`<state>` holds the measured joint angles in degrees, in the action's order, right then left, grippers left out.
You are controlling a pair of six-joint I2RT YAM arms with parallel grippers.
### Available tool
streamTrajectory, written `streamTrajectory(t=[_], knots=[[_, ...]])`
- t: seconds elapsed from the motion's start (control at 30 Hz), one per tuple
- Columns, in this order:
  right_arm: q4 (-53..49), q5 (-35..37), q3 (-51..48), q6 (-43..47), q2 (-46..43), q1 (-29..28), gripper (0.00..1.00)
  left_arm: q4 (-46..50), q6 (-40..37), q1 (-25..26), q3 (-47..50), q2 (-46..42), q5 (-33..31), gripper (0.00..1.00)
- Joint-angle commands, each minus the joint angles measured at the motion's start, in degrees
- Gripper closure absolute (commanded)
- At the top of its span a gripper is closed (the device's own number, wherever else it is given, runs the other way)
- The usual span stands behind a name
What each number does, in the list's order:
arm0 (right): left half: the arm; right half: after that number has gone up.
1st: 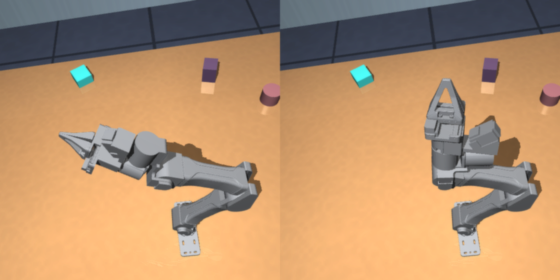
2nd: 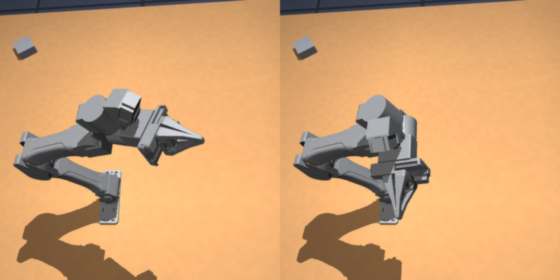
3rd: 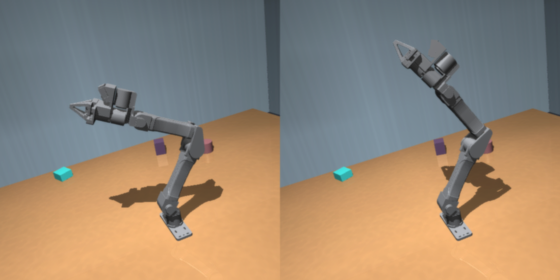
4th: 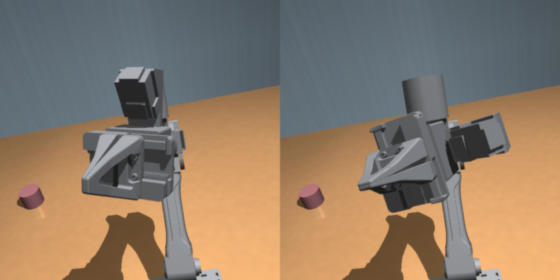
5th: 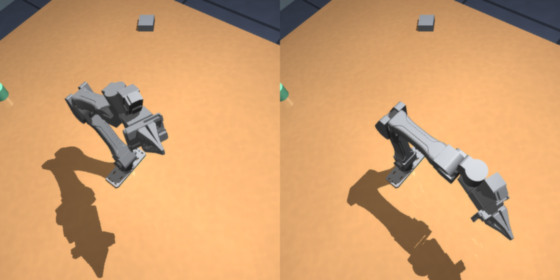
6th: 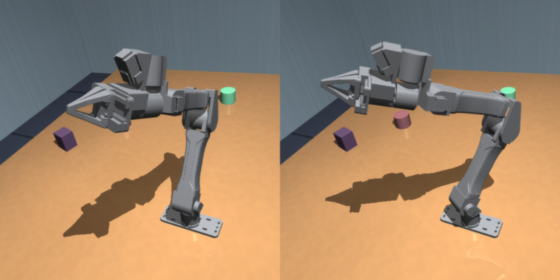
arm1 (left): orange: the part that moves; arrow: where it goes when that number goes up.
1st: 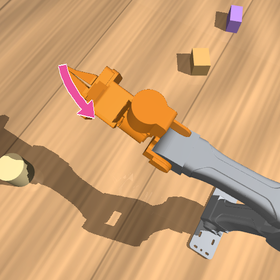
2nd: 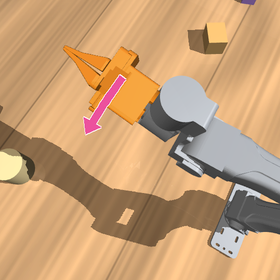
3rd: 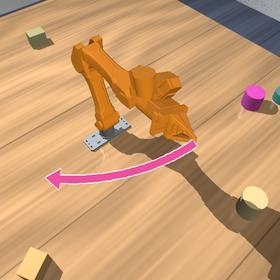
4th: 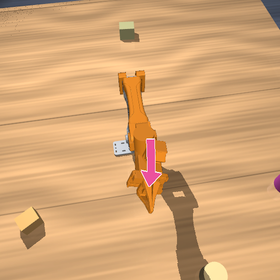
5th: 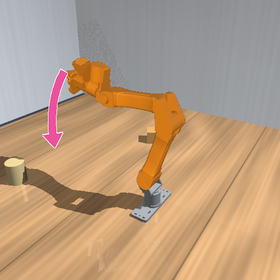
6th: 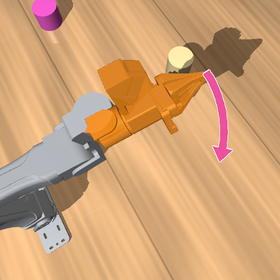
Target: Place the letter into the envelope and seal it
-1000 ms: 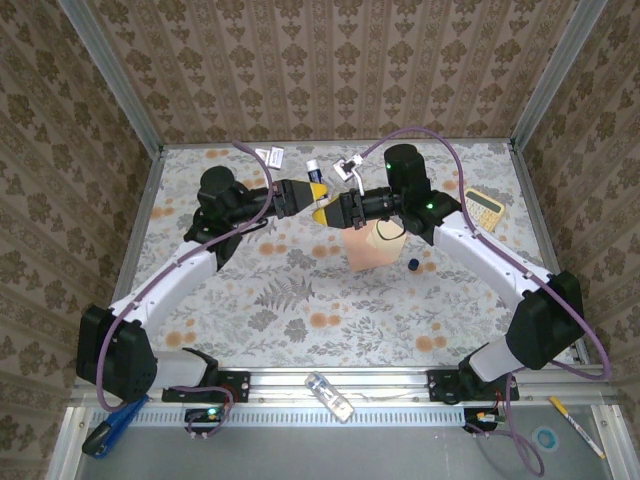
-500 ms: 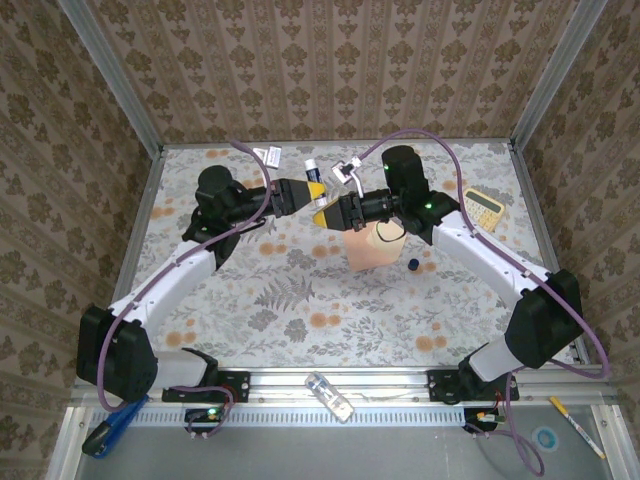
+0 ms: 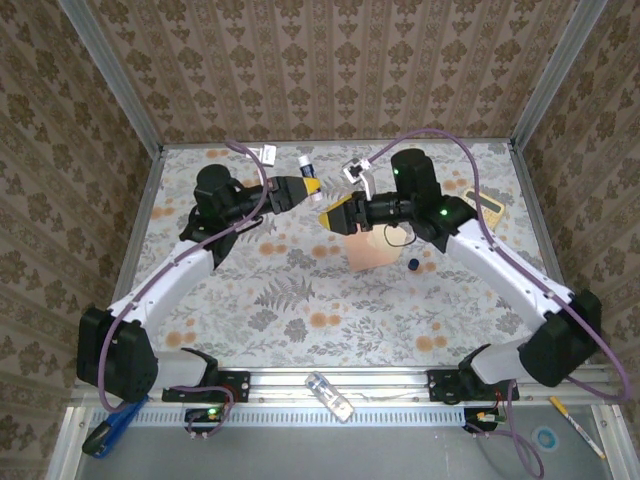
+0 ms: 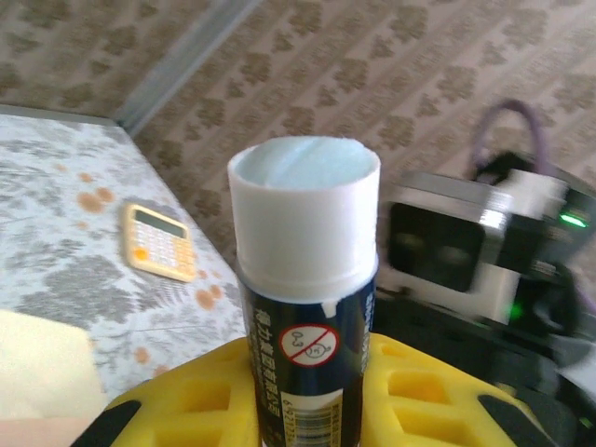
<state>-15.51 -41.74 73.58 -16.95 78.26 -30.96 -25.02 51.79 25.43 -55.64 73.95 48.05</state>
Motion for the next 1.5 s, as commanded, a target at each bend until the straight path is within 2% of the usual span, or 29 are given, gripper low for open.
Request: streamTrajectory(t=[0.0, 0.1, 0.13, 0.23, 0.43, 0.7, 0.93, 1.13, 1.23, 1.47], knots=[[-6.29, 14.08, 2.56, 5.2, -2.27, -2.77, 0.44, 4.26, -4.02, 0.34, -0.22, -2.64, -5.65, 0.95], [-6.37, 17.21, 3.91, 5.92, -1.32, -4.68, 0.44, 3.62, -2.74, 0.32, 0.27, -2.77, -7.49, 0.97], [-6.67, 18.91, 4.57, 6.24, -0.57, -5.32, 0.45, 3.44, -2.37, 2.09, 0.36, -2.74, -7.89, 0.97], [-7.86, 22.59, 7.05, 7.66, 1.87, -7.09, 0.46, 2.87, -1.79, 3.28, 0.87, -3.1, -8.92, 0.97], [-7.64, 28.32, 8.74, 8.14, 4.74, -8.05, 0.45, 1.96, -0.82, 4.97, 1.7, -3.42, -9.38, 0.98], [-6.63, 30.48, 9.34, 8.49, 5.41, -8.06, 0.46, 0.72, 0.11, 5.59, 2.19, -3.38, -8.53, 1.0], [-6.24, 26.33, 10.02, 7.9, 6.67, -7.72, 0.69, -0.63, 0.86, 5.77, 2.03, -3.55, -7.43, 1.0], [-3.36, 21.2, 7.61, 6.26, 5.13, -6.04, 0.77, -2.04, 1.21, 5.77, 1.62, -3.64, -4.71, 1.0], [-0.63, 14.86, 5.75, 4.28, 4.02, -3.99, 0.79, -2.56, 1.13, 5.77, 1.02, -3.64, -2.49, 1.0], [12.36, -7.15, 0.91, -5.75, 2.78, 2.57, 0.79, -5.41, 2.43, 5.95, -0.34, -2.91, 3.1, 1.0]])
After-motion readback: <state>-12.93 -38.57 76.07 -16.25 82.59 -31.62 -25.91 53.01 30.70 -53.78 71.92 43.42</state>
